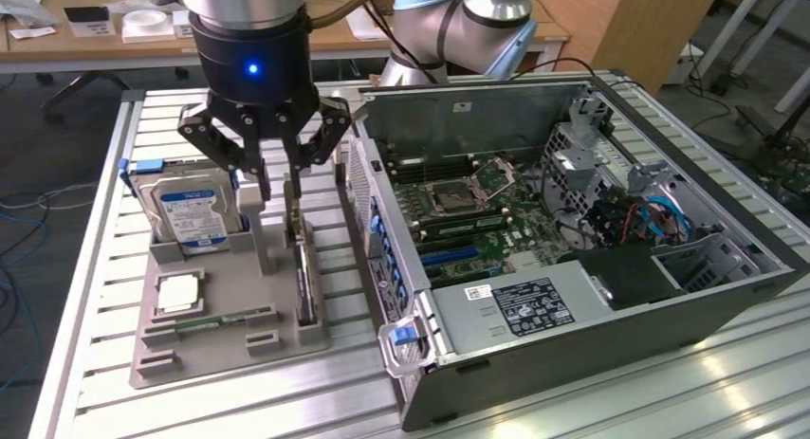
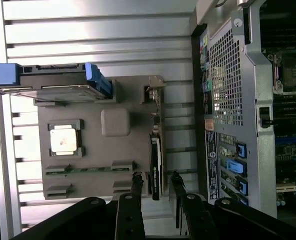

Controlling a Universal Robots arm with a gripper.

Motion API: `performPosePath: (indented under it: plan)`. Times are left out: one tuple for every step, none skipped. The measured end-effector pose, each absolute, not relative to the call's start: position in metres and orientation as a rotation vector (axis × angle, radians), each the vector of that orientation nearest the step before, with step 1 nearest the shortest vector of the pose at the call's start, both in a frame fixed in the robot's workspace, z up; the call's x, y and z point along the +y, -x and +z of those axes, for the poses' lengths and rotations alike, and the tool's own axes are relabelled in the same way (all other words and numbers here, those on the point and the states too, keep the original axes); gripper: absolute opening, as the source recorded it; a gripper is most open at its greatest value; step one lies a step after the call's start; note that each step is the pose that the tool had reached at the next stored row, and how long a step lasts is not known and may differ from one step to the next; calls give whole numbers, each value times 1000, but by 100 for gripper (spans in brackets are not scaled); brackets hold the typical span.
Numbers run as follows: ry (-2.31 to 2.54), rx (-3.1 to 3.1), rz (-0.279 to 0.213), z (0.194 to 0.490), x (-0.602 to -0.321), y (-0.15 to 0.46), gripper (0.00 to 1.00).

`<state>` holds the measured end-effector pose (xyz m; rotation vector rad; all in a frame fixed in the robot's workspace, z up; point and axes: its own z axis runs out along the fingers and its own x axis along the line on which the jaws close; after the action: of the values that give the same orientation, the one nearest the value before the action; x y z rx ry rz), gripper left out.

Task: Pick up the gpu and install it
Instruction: 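Pick up the gpu and move the gpu toward the slot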

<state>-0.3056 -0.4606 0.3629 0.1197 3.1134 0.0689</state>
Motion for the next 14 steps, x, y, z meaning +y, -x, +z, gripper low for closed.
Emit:
performPosePath:
  plan:
    - [-120,3113,69,361,-461,306,36]
    - [-120,3113,69,360,-461,306,36]
    - [-120,3113,69,358,-461,306,36]
    - [-120,3113,69,358,-461,306,36]
    - [-120,3113,69,357,-461,306,36]
    - [-120,3113,69,357,-461,306,36]
    - [-120,3113,69,357,-461,306,36]
    - [-120,3113,69,357,-461,306,36]
    - [-120,3113,69,357,-461,306,36]
    - [-120,3113,69,357,-461,306,36]
    - [-120,3113,69,356,-461,306,36]
    - [-120,3113,69,355,-461,306,36]
    - [-120,3113,69,353,-461,306,36]
    - [-120,3113,69,352,-461,306,36]
